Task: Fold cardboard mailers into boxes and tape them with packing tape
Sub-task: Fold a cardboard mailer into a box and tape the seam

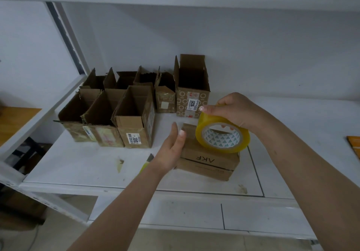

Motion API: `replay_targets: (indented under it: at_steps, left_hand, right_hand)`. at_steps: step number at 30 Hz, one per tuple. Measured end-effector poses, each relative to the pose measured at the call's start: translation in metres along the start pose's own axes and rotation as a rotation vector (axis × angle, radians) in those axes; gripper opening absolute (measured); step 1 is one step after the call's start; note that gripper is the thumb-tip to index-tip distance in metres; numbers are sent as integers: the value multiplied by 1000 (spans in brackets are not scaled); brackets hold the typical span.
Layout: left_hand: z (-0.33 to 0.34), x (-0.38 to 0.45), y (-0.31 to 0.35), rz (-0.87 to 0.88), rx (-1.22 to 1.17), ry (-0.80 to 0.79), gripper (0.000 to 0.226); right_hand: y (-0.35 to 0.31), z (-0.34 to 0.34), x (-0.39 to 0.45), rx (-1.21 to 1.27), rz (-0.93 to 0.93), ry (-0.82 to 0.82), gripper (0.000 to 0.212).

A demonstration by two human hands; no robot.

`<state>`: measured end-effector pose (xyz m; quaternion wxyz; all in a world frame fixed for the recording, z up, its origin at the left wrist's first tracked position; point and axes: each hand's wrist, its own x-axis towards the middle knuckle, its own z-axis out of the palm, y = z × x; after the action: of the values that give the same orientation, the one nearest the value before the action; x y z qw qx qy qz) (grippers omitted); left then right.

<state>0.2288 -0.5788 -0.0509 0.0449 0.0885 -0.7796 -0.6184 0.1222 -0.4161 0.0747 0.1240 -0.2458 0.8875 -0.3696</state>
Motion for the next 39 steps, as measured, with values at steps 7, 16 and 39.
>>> replay_targets:
  at_steps: [7,16,39]
  left_hand:
    - [9,28,34,375,641,-144,119]
    - [12,34,24,307,916,-146,132]
    - [16,39,29,289,1076,-245,113]
  right_hand:
    - [-2,0,1,-48,19,-89,58]
    - [29,-18,-16,421,79,-217,72]
    - [131,-3,-50,-77,438,-98,87]
